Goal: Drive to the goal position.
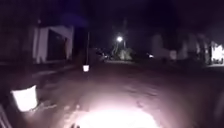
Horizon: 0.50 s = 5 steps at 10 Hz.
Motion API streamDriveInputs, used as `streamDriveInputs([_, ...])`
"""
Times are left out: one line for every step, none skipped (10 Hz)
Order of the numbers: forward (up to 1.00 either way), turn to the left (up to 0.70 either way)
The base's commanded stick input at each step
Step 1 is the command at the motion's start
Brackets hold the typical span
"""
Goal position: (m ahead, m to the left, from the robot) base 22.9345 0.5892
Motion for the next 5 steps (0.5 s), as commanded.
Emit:
streamDriveInputs([1.0, 0.0])
streamDriveInputs([1.0, 0.0])
streamDriveInputs([1.0, 0.0])
streamDriveInputs([1.0, 0.0])
streamDriveInputs([1.0, 0.0])
